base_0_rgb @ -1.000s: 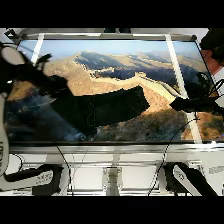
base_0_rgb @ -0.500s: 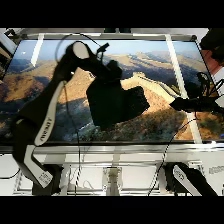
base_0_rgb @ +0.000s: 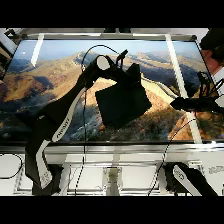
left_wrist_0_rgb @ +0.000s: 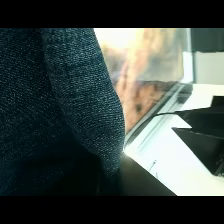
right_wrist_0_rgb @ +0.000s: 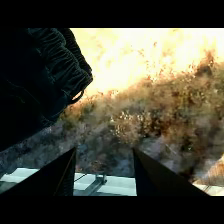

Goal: Fold the clothes and pants, and hang the long-sleeved shirts on hangers.

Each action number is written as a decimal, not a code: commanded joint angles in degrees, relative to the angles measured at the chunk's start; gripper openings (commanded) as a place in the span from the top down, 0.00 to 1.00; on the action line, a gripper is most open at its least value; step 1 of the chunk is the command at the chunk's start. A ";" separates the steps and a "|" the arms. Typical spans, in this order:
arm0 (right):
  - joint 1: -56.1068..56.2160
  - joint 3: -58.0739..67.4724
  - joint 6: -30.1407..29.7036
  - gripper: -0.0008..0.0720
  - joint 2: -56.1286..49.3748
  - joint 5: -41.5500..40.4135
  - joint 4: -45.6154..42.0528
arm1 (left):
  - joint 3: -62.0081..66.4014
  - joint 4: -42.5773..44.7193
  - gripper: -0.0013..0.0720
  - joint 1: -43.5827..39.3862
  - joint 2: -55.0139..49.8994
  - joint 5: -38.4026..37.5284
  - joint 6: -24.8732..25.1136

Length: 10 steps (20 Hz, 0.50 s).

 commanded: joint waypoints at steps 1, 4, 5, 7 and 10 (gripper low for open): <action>0.02 0.02 0.00 0.44 -0.04 -0.22 -0.07 | 0.13 -5.20 0.76 -1.68 -1.90 3.26 3.87; 0.02 0.02 0.02 0.44 -0.04 -0.94 -0.04 | 0.13 -10.05 0.55 -1.97 -2.12 3.65 8.68; 0.02 0.02 0.00 0.44 -0.04 -1.55 -0.04 | 0.13 -10.73 0.54 -1.95 -2.12 3.63 9.16; 0.02 0.02 0.00 0.41 -0.04 -2.54 -0.02 | 0.13 -10.69 0.54 -1.73 -2.08 3.61 9.55; 0.04 0.02 -3.48 0.14 -0.85 -5.40 0.15 | 0.13 -9.99 0.54 -0.28 -2.05 1.77 11.61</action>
